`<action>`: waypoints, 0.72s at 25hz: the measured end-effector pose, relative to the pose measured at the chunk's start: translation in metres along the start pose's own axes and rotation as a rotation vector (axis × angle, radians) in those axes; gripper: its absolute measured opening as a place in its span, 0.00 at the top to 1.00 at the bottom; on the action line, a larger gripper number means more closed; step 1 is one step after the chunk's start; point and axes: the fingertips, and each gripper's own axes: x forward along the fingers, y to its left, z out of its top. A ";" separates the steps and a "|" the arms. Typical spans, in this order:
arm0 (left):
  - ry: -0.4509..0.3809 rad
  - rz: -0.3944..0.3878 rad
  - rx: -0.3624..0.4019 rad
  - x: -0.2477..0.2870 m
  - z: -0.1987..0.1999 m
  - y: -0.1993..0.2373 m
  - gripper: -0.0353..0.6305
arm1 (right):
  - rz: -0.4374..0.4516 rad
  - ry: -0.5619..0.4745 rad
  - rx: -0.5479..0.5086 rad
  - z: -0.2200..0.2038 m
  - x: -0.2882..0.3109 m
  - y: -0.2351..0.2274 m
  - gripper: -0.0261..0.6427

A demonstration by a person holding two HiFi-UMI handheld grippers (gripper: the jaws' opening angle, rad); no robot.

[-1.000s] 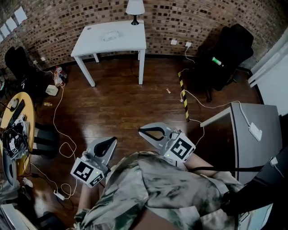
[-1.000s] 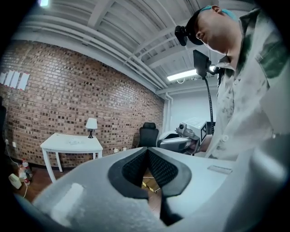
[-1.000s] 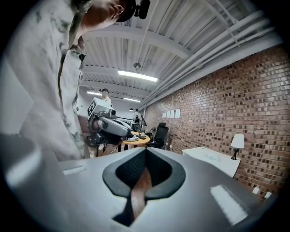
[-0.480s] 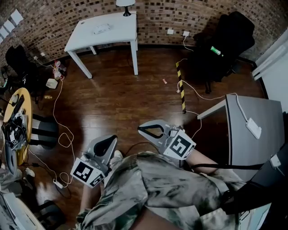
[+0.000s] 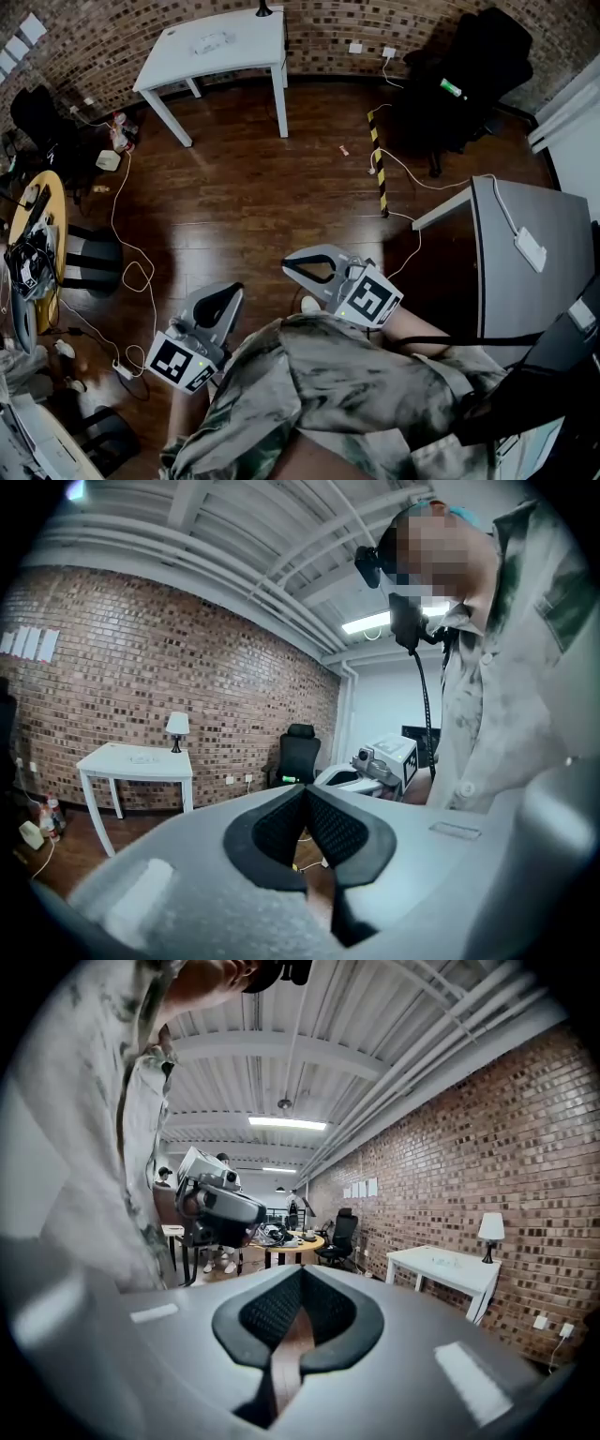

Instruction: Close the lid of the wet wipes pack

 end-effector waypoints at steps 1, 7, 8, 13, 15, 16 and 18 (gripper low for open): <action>-0.009 0.002 -0.002 -0.008 -0.001 -0.001 0.94 | 0.002 -0.003 -0.001 0.003 0.004 0.006 0.96; -0.034 -0.008 0.001 -0.060 -0.012 -0.008 0.94 | -0.014 -0.024 -0.004 0.021 0.027 0.050 0.96; -0.035 -0.004 0.003 -0.070 -0.014 -0.008 0.94 | -0.014 -0.027 -0.007 0.024 0.031 0.058 0.96; -0.038 -0.008 0.006 -0.113 -0.029 -0.012 0.94 | -0.026 -0.016 -0.026 0.034 0.047 0.096 0.96; -0.047 -0.011 0.003 -0.130 -0.032 -0.013 0.94 | -0.027 -0.011 -0.029 0.039 0.053 0.112 0.96; -0.053 -0.014 0.002 -0.138 -0.033 -0.013 0.94 | -0.026 -0.008 -0.032 0.041 0.057 0.120 0.96; -0.060 -0.019 0.000 -0.154 -0.035 -0.012 0.94 | -0.022 -0.002 -0.043 0.044 0.066 0.134 0.96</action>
